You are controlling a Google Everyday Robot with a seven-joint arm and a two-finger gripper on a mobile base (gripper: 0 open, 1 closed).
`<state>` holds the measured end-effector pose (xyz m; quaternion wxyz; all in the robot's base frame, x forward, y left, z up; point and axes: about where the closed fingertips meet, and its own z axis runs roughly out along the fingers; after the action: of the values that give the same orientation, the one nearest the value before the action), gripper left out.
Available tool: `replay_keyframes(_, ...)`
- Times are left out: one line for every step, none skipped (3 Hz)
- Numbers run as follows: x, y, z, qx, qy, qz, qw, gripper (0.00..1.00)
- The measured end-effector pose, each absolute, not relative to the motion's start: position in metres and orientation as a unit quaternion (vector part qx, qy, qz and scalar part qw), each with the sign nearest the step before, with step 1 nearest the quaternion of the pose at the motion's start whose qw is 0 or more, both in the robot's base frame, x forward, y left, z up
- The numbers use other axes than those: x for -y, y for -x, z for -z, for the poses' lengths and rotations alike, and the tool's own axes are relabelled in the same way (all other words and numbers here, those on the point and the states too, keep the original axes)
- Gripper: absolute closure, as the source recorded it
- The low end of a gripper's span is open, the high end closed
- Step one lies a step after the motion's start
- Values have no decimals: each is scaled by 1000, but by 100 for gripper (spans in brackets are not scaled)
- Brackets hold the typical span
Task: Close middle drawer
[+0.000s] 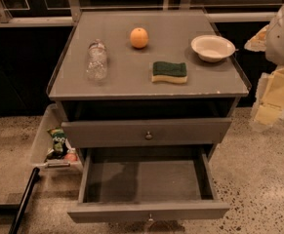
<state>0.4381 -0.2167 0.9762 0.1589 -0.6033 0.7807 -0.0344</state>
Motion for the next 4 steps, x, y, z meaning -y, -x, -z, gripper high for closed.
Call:
replay_keyframes(217,-438,-976,-781,603,34,159,0)
replay_keyframes(215,-429,-950,-785,602,22,141,0)
replay_keyframes(214,-418,-921,-794,595,6,126,0)
replay_keyframes(222,-391,-855,-815,572,-22,90,0)
